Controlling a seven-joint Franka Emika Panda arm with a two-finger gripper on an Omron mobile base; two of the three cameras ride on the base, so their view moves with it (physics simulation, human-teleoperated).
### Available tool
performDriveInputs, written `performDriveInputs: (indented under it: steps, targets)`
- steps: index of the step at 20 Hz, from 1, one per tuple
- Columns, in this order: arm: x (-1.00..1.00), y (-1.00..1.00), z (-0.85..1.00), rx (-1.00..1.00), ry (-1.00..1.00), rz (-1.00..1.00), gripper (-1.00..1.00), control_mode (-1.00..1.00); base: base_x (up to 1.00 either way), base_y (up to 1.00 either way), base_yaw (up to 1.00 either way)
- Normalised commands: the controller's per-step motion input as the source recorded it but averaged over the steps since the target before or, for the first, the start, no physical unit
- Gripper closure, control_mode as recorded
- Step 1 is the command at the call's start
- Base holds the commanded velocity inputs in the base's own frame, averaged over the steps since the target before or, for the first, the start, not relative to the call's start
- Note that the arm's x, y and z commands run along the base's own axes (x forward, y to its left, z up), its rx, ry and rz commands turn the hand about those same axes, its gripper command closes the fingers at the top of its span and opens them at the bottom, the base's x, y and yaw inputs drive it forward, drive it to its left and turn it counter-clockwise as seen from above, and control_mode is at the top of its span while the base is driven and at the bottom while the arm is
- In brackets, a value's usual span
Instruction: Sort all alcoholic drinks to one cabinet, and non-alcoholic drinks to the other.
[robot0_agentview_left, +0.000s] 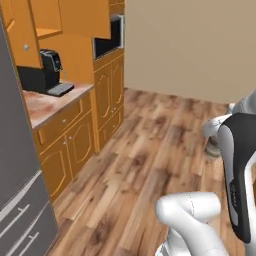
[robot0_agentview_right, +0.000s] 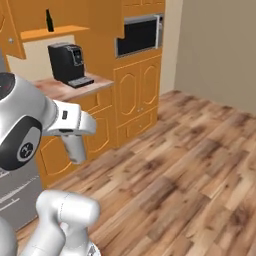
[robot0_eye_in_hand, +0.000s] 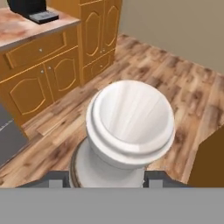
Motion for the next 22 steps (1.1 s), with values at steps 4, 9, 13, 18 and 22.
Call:
performDriveInputs:
  steps: [4,9,13,18,22]
  targets:
    - [0.0,0.0,0.0,0.0,0.0,0.0,1.0,1.0,1.0,-0.24,0.48]
    - [0.0,0.0,0.0,0.0,0.0,0.0,1.0,1.0,1.0,-0.18,0.6]
    - [0.0,0.0,0.0,0.0,0.0,0.0,1.0,1.0,1.0,-0.18,0.62]
    - [0.0,0.0,0.0,0.0,0.0,0.0,1.0,1.0,0.99,-0.3,0.6]
    - [0.0,0.0,0.0,0.0,0.0,0.0,1.0,1.0,0.69,-0.57,0.52]
